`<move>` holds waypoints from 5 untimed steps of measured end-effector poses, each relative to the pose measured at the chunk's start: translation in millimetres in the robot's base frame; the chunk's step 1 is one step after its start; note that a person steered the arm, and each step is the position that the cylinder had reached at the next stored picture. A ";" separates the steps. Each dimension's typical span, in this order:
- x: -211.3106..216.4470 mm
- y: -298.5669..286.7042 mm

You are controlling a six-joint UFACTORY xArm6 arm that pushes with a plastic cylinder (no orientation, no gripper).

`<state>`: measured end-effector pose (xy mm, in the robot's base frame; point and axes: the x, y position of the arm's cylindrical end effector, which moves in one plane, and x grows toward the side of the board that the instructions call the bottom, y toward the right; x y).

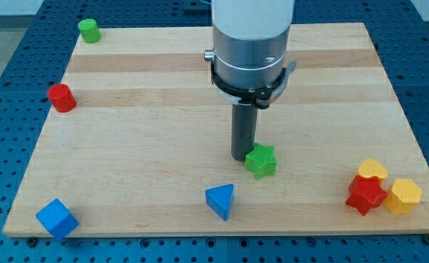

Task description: Move the blue triangle to the left of the red star

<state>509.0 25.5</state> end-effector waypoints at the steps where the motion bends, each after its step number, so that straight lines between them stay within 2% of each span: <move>1: 0.0 -2.0; 2: 1.3 -25.2; 3: 21.1 -52.2; 5: 83.2 -80.8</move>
<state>592.3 -55.3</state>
